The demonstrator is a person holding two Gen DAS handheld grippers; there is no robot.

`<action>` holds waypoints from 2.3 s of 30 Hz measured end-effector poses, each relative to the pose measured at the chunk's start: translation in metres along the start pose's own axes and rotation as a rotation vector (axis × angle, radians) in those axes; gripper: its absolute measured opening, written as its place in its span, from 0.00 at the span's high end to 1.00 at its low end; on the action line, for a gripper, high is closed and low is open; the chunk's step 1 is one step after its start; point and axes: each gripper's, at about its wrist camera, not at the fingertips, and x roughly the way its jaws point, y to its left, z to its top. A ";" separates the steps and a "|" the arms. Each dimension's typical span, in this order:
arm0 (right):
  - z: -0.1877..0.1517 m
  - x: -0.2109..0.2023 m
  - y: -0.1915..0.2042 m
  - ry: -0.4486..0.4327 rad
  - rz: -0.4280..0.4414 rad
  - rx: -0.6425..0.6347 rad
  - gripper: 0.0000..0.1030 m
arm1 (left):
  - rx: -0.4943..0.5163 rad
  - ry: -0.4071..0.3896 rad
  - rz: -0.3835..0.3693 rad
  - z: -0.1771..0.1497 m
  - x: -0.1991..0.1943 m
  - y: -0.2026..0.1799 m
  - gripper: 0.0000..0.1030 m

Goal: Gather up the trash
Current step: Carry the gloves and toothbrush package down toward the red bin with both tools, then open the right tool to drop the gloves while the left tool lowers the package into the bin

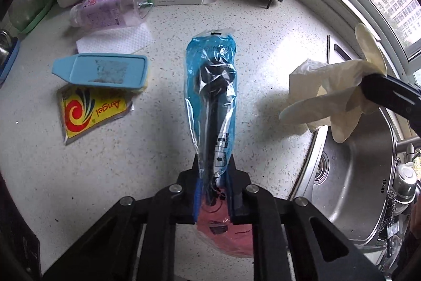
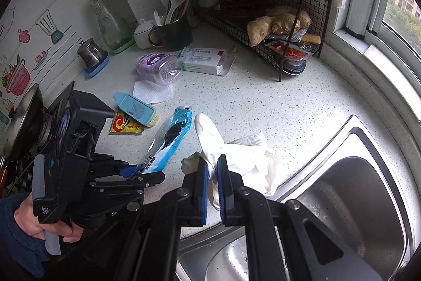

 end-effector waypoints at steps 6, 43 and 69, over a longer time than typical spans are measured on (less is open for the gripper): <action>-0.004 -0.008 0.042 -0.013 0.048 -0.068 0.94 | -0.047 -0.077 0.001 -0.042 -0.055 0.035 0.88; -0.199 0.071 0.267 0.212 0.188 -0.347 0.94 | -0.384 -0.017 0.058 -0.400 -0.068 0.142 0.88; -0.305 0.321 0.211 0.297 0.097 -0.324 0.94 | -0.371 0.107 0.051 -0.412 0.172 0.197 0.88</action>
